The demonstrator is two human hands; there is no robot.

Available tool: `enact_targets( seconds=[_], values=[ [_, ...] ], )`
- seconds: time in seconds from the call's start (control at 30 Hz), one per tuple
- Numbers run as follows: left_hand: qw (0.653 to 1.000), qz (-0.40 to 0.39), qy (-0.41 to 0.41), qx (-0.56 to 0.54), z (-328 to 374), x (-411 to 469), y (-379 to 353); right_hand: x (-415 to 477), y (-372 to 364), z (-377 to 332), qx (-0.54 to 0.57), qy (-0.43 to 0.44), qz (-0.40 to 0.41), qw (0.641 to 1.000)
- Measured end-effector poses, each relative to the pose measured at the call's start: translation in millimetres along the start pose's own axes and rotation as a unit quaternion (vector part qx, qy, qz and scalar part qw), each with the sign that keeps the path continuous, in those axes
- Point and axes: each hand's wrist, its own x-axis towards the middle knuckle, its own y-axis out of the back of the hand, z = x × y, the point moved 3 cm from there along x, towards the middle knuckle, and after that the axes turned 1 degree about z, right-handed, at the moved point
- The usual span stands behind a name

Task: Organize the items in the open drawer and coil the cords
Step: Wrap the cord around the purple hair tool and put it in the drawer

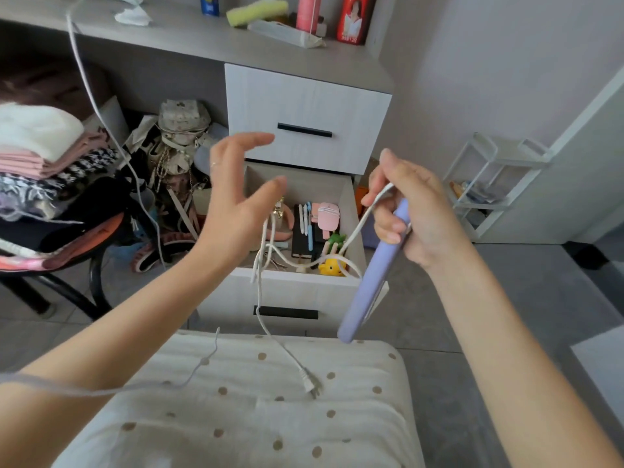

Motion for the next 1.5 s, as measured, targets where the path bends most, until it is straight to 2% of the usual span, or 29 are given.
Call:
enact_targets(
  seconds=[0.07,0.13,0.2,0.37,0.47,0.57,0.63,0.7,0.73,0.77,0.83,0.9,0.97,1.03,1.13,1.27,1.3,1.43,1.5],
  values=[
    [0.989,-0.144,0.006,-0.038,9,-2,-14,-2,-8,0,0.015,-0.007,0.009,1.000],
    [0.942,-0.319,0.062,-0.080,12,-14,-34,-2,-15,2,0.023,-0.014,0.032,0.999],
    [0.910,-0.386,0.109,-0.106,8,-24,-48,0,-17,6,0.053,-0.025,0.076,0.995],
    [0.882,-0.439,0.140,-0.101,-10,-31,-48,0,7,16,0.180,-0.055,0.251,0.949],
    [0.860,-0.457,0.173,-0.145,-18,-38,-45,-5,23,22,0.208,-0.043,0.312,0.926],
    [0.869,-0.439,0.186,-0.135,-26,-46,-49,-9,27,30,0.182,-0.056,0.362,0.912],
    [0.880,-0.386,0.221,-0.167,-31,-45,-48,-11,30,38,0.095,-0.054,0.376,0.920],
    [0.873,-0.349,0.258,-0.224,-35,-42,-44,-14,31,37,-0.081,0.051,0.336,0.937],
    [0.870,-0.338,0.266,-0.238,-36,-39,-41,-18,30,33,-0.198,0.128,0.288,0.928],
    [0.872,-0.334,0.268,-0.239,-38,-37,-37,-22,29,32,-0.311,0.193,0.220,0.904],
    [0.878,-0.341,0.257,-0.217,-39,-29,-30,-24,29,32,-0.517,0.246,0.080,0.816],
    [0.881,-0.361,0.245,-0.183,-40,-24,-25,-23,27,36,-0.647,0.218,-0.032,0.730],
    [0.882,-0.379,0.232,-0.158,-41,-19,-22,-23,27,40,-0.684,0.205,-0.084,0.695],
    [0.879,-0.393,0.222,-0.152,-41,-17,-21,-20,25,39,-0.685,0.250,-0.084,0.679],
    [0.869,-0.405,0.219,-0.179,-45,-16,-18,-18,24,34,-0.663,0.269,-0.096,0.692],
    [0.863,-0.429,0.217,-0.153,-51,-18,-10,-22,18,38,-0.622,0.234,-0.138,0.735],
    [0.861,-0.436,0.217,-0.145,-52,-18,-9,-24,16,40,-0.622,0.235,-0.145,0.733],
    [0.850,-0.451,0.225,-0.151,-52,-19,-9,-27,13,44,-0.659,0.259,-0.155,0.689],
    [0.852,-0.448,0.222,-0.156,-51,-18,-9,-29,13,43,-0.641,0.274,-0.143,0.702]
  ],
)
